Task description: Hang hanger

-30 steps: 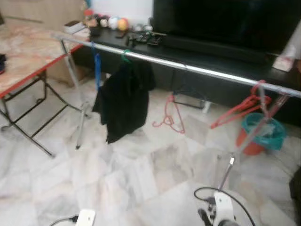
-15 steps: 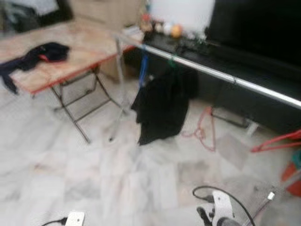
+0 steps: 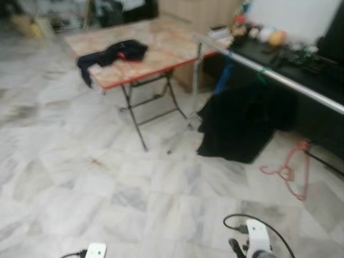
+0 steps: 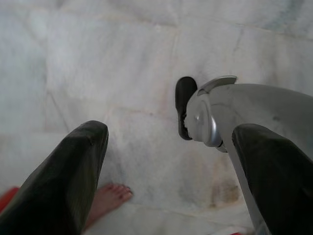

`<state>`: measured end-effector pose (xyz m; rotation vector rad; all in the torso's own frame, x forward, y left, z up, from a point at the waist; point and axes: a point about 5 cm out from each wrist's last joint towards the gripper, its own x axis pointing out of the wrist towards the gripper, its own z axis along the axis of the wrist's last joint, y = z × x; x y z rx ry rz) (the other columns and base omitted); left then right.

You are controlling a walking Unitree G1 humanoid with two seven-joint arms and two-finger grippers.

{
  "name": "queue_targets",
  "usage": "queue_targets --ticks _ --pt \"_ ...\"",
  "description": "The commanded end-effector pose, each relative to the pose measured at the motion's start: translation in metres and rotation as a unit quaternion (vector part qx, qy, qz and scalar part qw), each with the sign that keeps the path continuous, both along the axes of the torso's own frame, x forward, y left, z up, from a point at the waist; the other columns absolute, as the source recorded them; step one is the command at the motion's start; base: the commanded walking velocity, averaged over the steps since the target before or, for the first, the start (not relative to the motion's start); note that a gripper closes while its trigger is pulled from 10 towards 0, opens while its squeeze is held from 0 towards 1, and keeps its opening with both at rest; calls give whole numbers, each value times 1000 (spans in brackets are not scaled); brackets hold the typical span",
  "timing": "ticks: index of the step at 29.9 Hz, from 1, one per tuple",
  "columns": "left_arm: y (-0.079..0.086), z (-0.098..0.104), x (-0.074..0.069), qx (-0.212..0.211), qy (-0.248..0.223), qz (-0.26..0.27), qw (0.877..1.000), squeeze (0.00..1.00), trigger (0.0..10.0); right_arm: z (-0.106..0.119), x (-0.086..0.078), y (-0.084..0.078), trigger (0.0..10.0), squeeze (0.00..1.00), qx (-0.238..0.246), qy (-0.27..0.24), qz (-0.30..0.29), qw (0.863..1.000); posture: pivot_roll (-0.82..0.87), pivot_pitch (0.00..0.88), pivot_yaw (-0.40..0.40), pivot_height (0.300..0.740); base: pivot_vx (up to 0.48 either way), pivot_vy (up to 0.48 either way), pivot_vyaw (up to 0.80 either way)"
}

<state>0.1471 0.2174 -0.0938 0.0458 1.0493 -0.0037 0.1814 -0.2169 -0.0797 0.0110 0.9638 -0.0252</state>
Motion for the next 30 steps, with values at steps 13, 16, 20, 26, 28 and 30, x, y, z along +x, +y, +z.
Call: queue_targets --ticks 13,16,20,26,28,30 --pt "2 -1 -3 11 9 -12 1000 0 10000 1 3 4 10000 0 5 -3 6 1000 8 8 -25 740 0 0 800" --pt "2 -1 -3 10 9 -13 1000 0 10000 1 3 4 10000 0 6 -3 7 1000 8 8 -25 740 0 0 800" --pt "2 -1 -3 11 10 -18 1000 0 10000 1 3 5 10000 0 7 -2 7 1000 6 0 -21 740 0 0 800" --pt "3 0 -2 15 10 -26 1000 0 10000 0 3 6 10000 0 8 -3 3 1000 5 4 -12 740 0 0 800" --pt "4 0 -2 15 10 -25 1000 0 10000 0 3 6 10000 0 9 -3 1 1000 3 6 -12 740 0 0 800" --pt "5 0 -1 17 9 -24 1000 0 10000 0 3 6 10000 0 10 -4 -3 1000 -1 12 -9 740 0 0 800"
